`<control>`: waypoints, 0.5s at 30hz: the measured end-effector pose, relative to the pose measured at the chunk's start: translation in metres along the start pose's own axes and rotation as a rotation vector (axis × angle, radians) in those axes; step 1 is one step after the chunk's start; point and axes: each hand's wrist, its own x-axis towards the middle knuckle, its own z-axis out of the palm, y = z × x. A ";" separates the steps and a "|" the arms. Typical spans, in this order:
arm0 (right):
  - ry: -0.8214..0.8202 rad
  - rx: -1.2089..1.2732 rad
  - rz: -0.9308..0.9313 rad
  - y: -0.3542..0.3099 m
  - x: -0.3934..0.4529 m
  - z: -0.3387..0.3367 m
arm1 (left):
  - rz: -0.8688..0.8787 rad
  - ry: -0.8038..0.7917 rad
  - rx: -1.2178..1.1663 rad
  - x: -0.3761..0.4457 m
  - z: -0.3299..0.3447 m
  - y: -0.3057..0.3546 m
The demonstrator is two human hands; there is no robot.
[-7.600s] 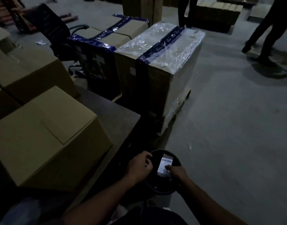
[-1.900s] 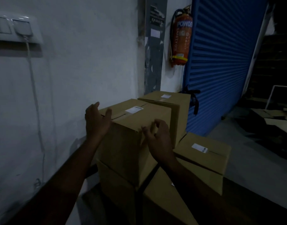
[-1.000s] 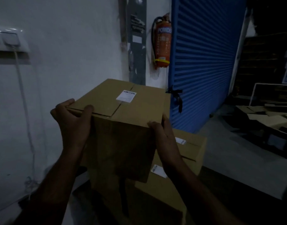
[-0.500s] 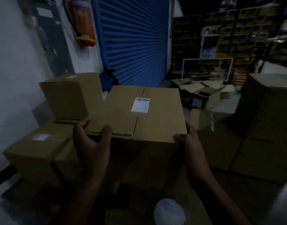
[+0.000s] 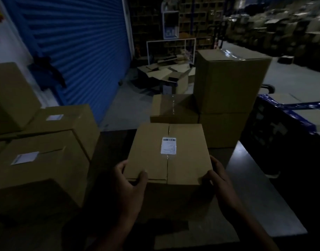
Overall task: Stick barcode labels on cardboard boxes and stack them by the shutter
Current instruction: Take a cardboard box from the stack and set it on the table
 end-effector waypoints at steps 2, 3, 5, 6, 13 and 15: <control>0.021 -0.021 0.025 0.011 0.000 -0.016 | -0.004 -0.100 0.005 -0.002 0.014 -0.006; 0.038 -0.026 0.030 0.015 0.001 -0.024 | -0.001 -0.141 0.017 -0.003 0.020 -0.008; 0.087 -0.046 0.040 0.024 0.000 -0.036 | 0.013 -0.216 0.019 -0.004 0.033 -0.016; 0.113 -0.068 0.049 0.028 0.000 -0.042 | 0.021 -0.259 0.027 -0.004 0.039 -0.020; 0.313 -0.323 0.043 0.049 0.003 -0.057 | 0.056 -0.436 0.107 0.013 0.056 -0.025; 0.402 -0.656 -0.062 0.049 0.010 -0.055 | 0.069 -0.443 0.126 0.030 0.065 -0.015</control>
